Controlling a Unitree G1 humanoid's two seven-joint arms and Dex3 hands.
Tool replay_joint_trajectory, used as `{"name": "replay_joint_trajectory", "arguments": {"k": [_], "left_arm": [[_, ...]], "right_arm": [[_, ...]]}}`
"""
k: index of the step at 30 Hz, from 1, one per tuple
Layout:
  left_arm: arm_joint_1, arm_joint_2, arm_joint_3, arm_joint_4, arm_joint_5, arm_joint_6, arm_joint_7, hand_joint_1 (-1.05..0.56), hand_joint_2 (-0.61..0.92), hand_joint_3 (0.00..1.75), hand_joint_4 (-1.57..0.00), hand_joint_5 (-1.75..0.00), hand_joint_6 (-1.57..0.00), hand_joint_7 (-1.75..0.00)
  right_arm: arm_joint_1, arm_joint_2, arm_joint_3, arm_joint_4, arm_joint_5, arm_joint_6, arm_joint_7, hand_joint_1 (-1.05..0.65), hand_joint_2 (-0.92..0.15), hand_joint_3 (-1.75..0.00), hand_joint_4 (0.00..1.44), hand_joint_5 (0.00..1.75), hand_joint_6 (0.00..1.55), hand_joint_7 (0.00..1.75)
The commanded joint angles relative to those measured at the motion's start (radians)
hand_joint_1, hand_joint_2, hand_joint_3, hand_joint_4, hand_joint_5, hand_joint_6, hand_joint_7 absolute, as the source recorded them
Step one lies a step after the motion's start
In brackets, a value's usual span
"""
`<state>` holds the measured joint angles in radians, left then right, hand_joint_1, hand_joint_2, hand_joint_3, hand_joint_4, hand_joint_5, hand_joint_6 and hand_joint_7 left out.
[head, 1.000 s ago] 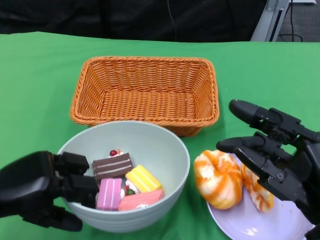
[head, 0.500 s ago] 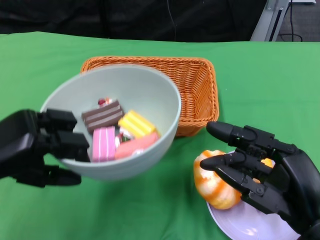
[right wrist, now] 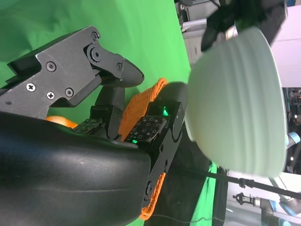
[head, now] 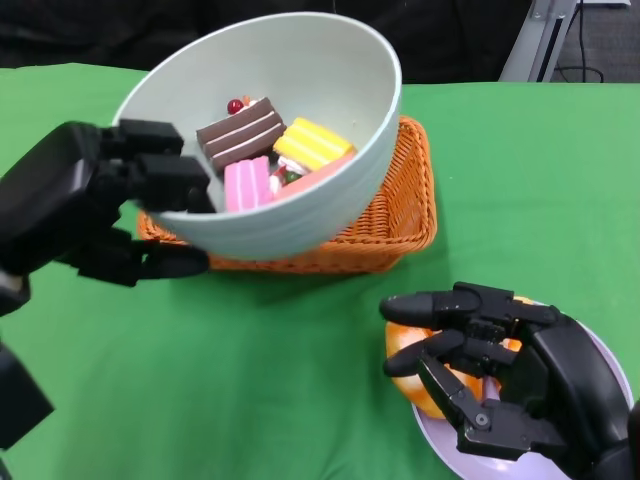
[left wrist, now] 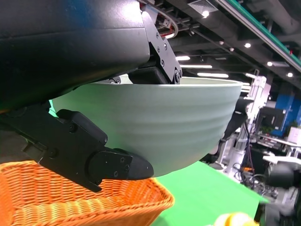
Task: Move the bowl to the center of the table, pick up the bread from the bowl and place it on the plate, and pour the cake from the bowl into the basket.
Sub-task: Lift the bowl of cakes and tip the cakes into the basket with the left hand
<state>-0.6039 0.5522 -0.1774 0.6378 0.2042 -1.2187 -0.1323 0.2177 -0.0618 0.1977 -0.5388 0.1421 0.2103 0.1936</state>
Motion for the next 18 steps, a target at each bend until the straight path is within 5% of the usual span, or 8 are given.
{"name": "replay_joint_trajectory", "arguments": {"k": [1,8,18], "left_arm": [[-0.042,-0.038,0.003,-0.004,-0.047,0.039,-0.034,-0.20,0.80,0.53,-0.75,-1.65,-0.84,-1.19],[-0.085,-0.178,-0.019,0.040,-0.111,0.108,-0.113,-0.15,0.60,0.92,-0.70,-1.65,-0.78,-1.22],[-0.160,-0.351,-0.040,0.179,-0.059,0.242,-0.162,-0.17,0.73,0.75,-0.69,-1.67,-0.69,-1.20]], "right_arm": [[0.002,-0.005,-0.002,0.013,0.008,-0.021,0.009,-0.09,-0.54,-1.03,0.64,1.01,0.69,0.71],[0.014,-0.004,0.006,0.034,0.003,-0.042,0.011,-0.05,-0.71,-0.84,0.67,0.99,0.69,0.75],[0.050,-0.015,0.002,0.047,-0.001,-0.078,0.028,-0.04,-0.80,-0.76,0.68,0.97,0.72,0.74]]}}
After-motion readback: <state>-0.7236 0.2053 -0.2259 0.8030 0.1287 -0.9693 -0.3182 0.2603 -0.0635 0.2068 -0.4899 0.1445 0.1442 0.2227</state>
